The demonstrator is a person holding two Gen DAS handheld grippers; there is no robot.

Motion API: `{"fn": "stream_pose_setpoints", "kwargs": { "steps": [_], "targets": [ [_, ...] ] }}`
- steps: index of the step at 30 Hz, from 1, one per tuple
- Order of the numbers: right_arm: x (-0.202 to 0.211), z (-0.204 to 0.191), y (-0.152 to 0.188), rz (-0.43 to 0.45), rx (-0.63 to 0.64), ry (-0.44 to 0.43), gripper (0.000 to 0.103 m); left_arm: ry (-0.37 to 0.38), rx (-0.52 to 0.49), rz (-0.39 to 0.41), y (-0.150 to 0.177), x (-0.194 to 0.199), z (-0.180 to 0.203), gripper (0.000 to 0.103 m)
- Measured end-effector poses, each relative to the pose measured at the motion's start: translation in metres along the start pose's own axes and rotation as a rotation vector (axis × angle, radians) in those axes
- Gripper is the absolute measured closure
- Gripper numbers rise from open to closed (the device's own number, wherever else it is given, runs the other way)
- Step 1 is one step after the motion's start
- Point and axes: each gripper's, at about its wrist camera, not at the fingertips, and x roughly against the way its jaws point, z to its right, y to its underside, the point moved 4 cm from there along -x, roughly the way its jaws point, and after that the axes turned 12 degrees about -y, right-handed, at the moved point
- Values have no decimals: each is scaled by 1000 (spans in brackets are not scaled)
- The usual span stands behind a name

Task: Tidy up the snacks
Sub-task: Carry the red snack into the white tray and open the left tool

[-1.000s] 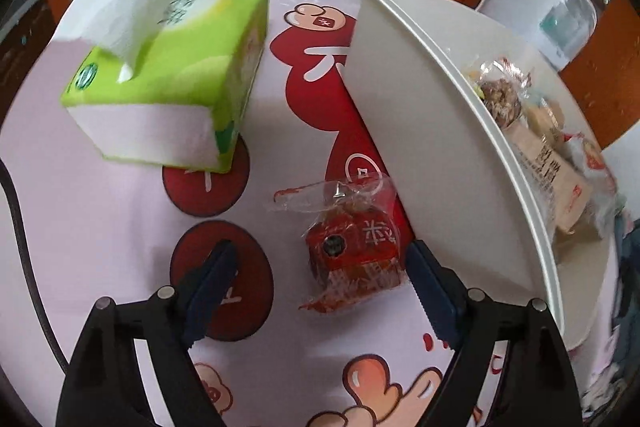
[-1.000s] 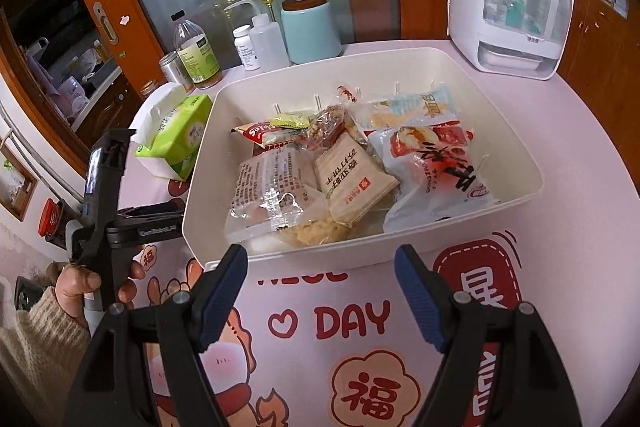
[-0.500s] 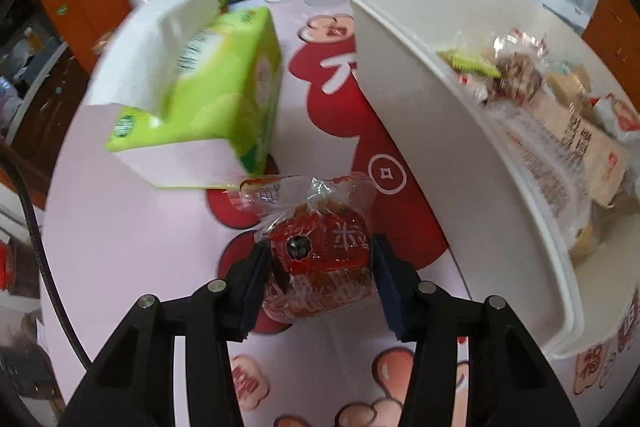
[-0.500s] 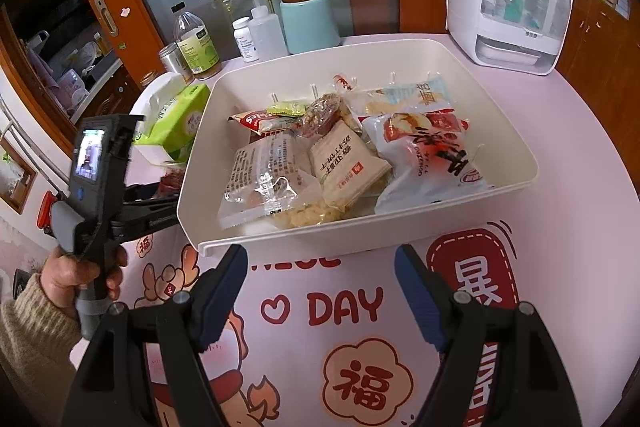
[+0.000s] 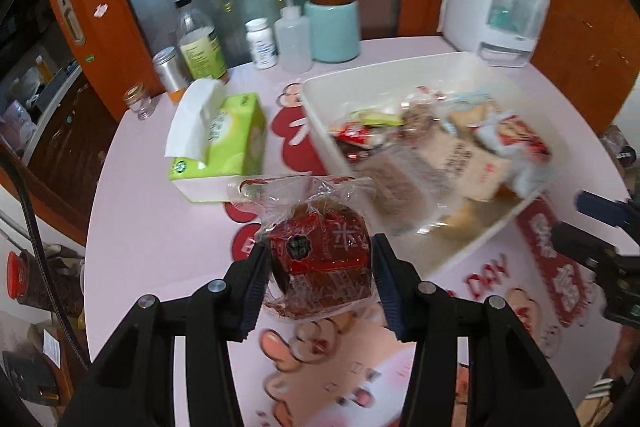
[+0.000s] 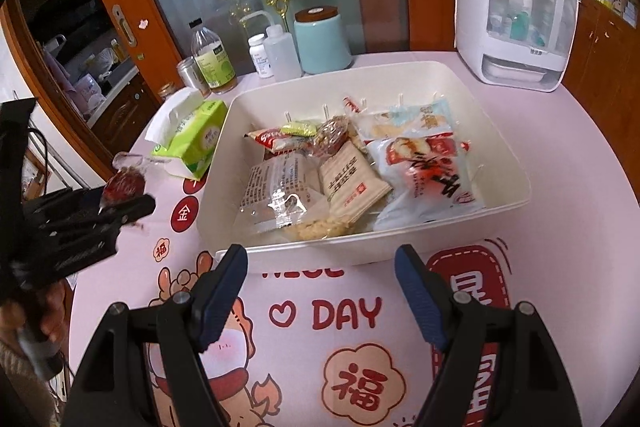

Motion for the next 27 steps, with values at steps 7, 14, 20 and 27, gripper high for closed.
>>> {"fn": "stream_pose_setpoints", "kwargs": {
  "steps": [7,14,20,27],
  "targets": [
    [38,19,-27,69,41,16,26,-13,-20,39,-29,43,43,55],
    [76,42,-83,149,120,115,26,-58,18,90,-79,67,80,54],
    [74,63,-115,153,147,163,26,-112,64,70,-104,60,103,46],
    [65,67,-117,132,197,128,18,-173,109,64,-105,56,111,9]
  ]
}}
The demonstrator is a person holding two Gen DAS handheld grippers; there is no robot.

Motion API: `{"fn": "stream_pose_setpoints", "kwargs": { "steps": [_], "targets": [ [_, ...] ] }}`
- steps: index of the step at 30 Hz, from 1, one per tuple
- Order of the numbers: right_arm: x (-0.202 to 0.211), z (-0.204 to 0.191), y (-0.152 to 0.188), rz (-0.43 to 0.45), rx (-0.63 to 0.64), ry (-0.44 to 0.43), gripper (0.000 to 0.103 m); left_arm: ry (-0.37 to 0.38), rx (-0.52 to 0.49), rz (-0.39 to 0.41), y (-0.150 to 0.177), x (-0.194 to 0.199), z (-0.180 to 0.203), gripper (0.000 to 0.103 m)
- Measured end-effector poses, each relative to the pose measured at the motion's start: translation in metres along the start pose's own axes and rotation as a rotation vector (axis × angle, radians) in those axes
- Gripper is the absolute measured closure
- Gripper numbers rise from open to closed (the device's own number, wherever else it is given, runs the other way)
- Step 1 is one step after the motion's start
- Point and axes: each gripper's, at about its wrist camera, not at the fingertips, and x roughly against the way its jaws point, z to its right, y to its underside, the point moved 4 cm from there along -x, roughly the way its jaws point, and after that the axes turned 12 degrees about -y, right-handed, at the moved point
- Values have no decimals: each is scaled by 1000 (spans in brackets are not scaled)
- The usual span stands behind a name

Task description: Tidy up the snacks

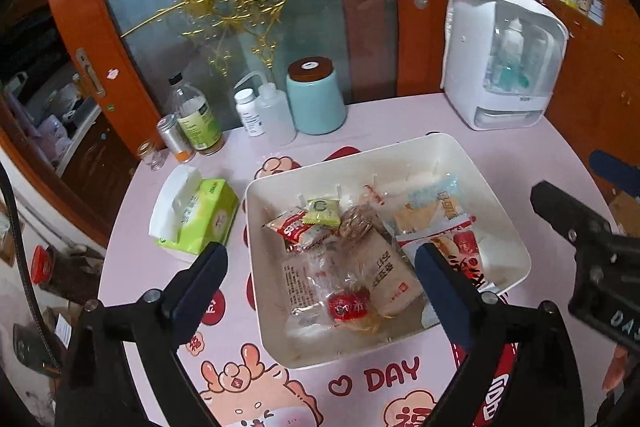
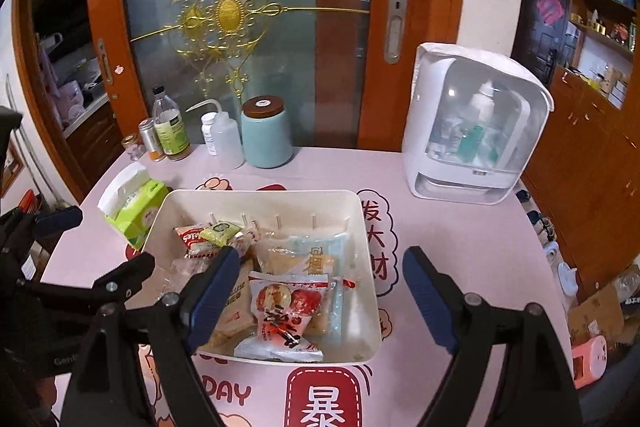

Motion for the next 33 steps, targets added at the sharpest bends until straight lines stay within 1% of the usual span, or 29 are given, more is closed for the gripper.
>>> {"fn": "stream_pose_setpoints", "kwargs": {
  "steps": [4,9,12,14,19,23,26,33],
  "targets": [
    [5,-2,5,6,9,-24,18,-42,49,-27,5,0,-9,9],
    [13,-6,9,15,23,-38,18,-54,74,-31,11,10,-15,9],
    [19,-9,14,13,24,-47,18,-49,84,-40,20,19,-17,9],
    [25,-12,18,15,21,-57,18,-59,88,-38,27,26,-18,9],
    [41,-24,40,6,16,-84,18,-69,90,-48,56,49,-23,9],
    [54,-33,64,-12,-1,-112,18,-78,106,-45,85,73,-32,9],
    [65,-39,79,-26,-19,-130,18,-67,121,-52,106,90,-39,9],
    [108,-52,110,-43,-76,-121,18,-73,113,-45,147,126,-55,9]
  ]
}}
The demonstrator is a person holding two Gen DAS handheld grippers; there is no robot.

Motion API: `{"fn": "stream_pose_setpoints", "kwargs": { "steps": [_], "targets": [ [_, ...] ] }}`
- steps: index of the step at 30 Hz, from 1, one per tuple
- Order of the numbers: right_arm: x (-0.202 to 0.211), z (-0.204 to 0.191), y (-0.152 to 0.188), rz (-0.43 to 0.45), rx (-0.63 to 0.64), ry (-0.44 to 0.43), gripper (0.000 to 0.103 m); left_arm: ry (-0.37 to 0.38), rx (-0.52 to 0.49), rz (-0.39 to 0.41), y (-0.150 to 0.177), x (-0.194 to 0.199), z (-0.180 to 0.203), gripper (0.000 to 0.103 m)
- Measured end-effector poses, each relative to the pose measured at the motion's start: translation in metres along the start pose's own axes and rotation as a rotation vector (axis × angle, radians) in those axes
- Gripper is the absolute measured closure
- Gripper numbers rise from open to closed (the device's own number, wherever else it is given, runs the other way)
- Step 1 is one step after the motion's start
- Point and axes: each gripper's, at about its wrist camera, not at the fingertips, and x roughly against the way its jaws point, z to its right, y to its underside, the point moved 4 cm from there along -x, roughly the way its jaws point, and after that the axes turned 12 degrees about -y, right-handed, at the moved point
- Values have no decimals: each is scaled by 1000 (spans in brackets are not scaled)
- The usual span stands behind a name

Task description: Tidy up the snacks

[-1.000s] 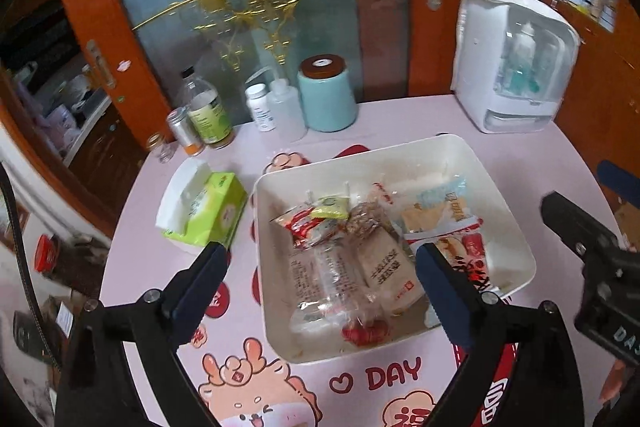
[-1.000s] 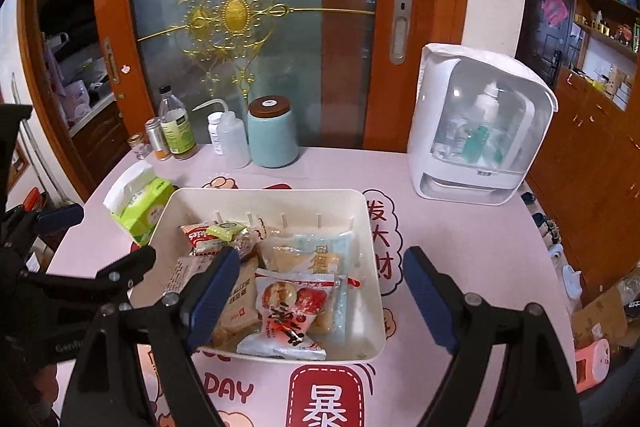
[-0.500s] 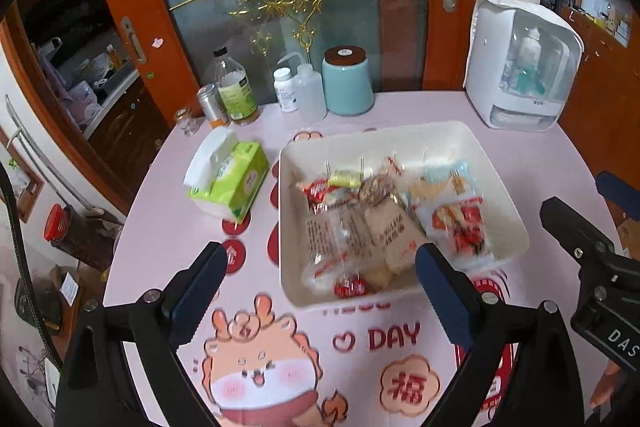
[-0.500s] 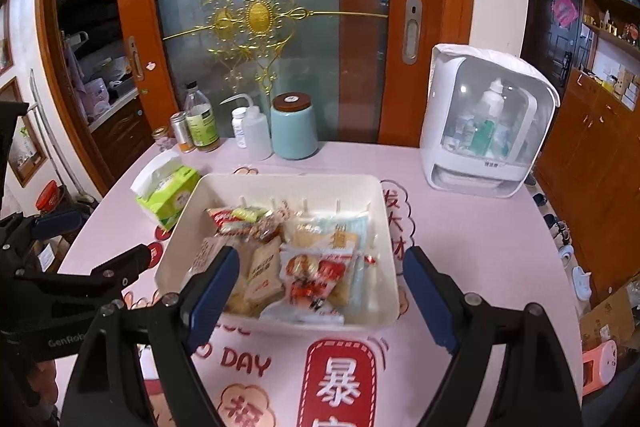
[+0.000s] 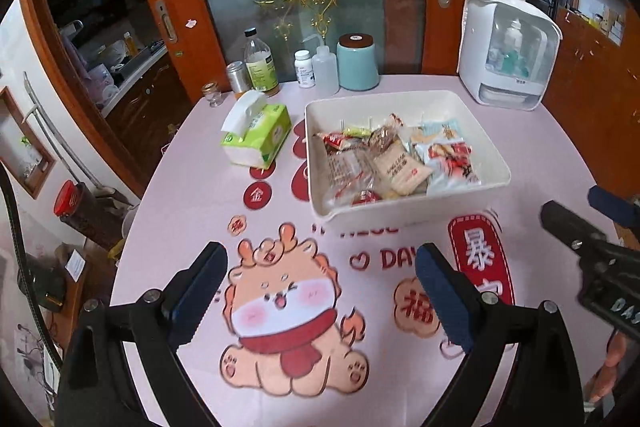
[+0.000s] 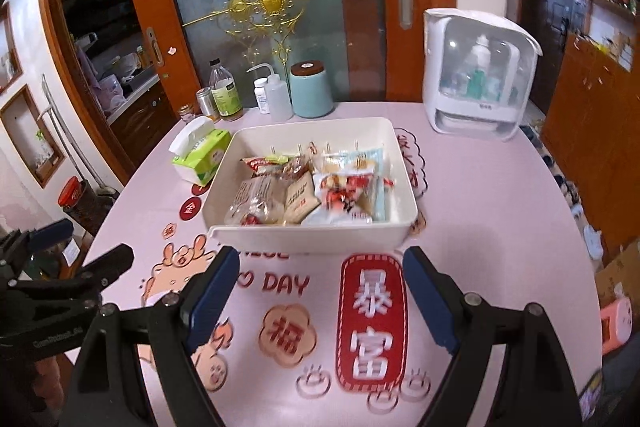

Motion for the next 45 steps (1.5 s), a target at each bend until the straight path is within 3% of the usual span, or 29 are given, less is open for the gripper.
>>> {"fn": "stream_pose_setpoints", "kwargs": {
  "steps": [9,19,29,45],
  "targets": [
    [37,-36,34,22,-33,80,18,39,-58,15,33,31,-18,9],
    [50,-74,58,-1,-19,89,18,52,-27,7,48,42,-38,8],
    [55,-77,62,-15,-27,100,18,90,14,-36,61,44,-43,8],
    [49,-75,64,-47,-10,87,18,72,47,-61,67,43,-44,9]
  ]
}}
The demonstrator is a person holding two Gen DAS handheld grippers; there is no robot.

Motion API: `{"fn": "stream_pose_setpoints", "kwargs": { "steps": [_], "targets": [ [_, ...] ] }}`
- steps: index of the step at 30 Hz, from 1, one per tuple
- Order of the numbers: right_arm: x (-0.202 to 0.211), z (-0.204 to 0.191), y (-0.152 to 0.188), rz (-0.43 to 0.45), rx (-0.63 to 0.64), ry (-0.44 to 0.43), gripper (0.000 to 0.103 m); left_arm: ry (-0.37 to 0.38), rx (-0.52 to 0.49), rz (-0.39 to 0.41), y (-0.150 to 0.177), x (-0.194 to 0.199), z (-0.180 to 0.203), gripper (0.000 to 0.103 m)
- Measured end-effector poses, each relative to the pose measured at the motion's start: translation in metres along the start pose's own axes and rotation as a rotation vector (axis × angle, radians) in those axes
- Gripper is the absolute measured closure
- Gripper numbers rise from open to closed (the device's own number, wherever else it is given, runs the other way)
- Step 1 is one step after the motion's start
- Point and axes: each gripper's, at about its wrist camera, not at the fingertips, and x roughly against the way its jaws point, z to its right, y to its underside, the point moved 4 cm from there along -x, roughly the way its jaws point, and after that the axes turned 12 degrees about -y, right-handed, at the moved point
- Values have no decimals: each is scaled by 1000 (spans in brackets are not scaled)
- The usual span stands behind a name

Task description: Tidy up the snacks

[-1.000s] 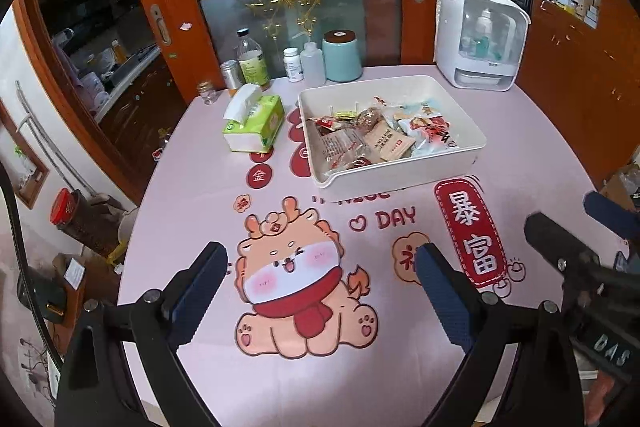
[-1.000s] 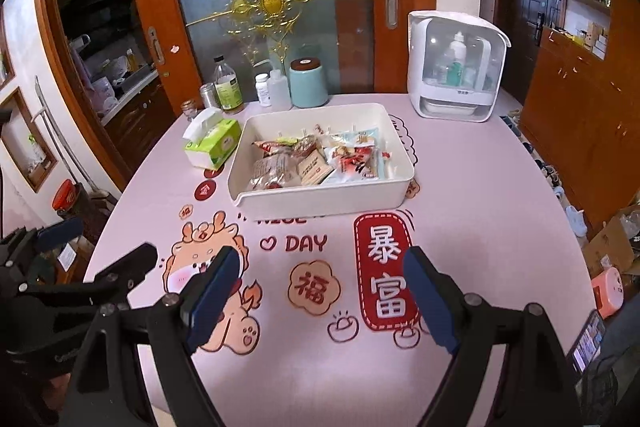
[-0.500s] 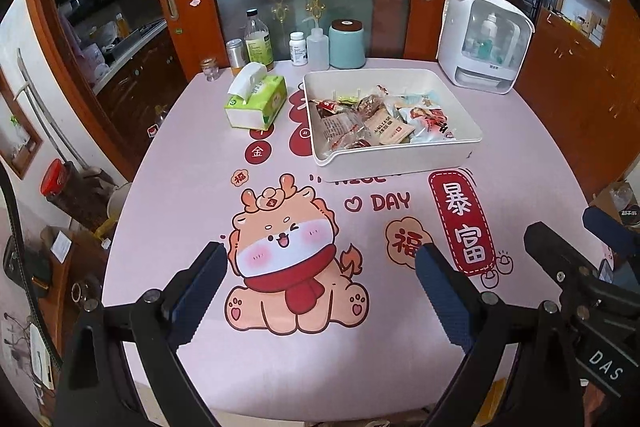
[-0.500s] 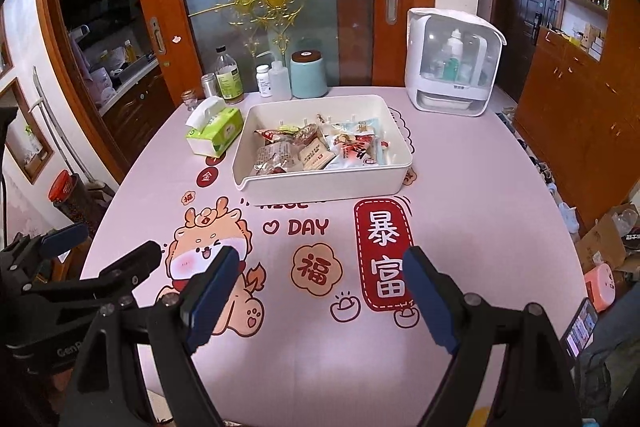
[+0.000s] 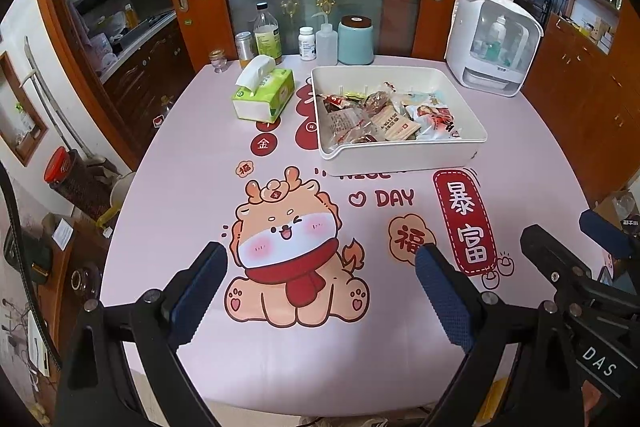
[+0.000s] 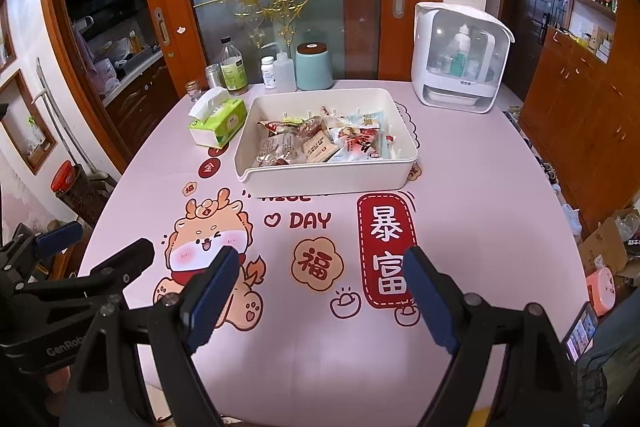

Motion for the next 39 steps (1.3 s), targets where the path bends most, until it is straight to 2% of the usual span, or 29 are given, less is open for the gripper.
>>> {"fn": "stream_pose_setpoints", "kwargs": {
  "steps": [39],
  "targets": [
    [-16,13,6,-42,-12,-12,18,-15,-4,-45,7,-10,8,9]
  ]
}}
